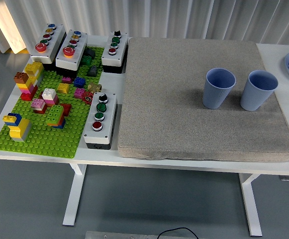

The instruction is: Pick cup pour cup place

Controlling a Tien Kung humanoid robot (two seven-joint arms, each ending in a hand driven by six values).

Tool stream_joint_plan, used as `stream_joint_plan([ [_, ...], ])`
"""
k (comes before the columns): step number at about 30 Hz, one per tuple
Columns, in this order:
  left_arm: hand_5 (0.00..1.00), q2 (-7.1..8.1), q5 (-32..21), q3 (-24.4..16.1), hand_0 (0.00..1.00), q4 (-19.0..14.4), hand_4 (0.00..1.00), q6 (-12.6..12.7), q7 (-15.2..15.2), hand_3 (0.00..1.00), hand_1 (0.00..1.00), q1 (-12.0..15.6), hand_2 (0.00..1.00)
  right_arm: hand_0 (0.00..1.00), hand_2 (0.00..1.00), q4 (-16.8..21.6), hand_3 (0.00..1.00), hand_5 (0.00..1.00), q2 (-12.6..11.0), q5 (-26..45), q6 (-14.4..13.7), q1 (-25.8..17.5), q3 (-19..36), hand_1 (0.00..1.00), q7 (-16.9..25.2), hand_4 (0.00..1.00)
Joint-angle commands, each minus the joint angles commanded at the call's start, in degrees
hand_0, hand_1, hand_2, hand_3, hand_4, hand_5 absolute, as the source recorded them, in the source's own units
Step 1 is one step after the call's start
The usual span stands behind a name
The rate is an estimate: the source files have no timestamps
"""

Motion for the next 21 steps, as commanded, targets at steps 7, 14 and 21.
stream_joint_plan([
  [7,0.944,0.07,-0.14,0.16,0.73,0.0,0.526,-0.02,-0.09,0.66,0.774,-0.02,0.83,0.9,0.818,0.94,0.81,0.87,-2.49,-0.9,3.31,-1.39,1.76,0.817,-1.68,0.733],
  [14,0.944,0.12,-0.09,0.12,0.73,0.0,0.526,-0.04,-0.2,0.66,0.773,0.09,0.83,0.879,0.81,1.95,0.824,0.64,-5.43,-5.81,12.01,-4.87,4.78,0.798,-6.56,0.768],
  [21,0.944,0.11,0.17,0.07,0.728,0.0,0.526,-0.11,-0.13,0.66,0.774,0.09,0.83,0.88,0.83,1.32,0.876,0.439,-6.69,-8.73,23.87,-8.44,6.39,0.809,-10.38,0.823],
])
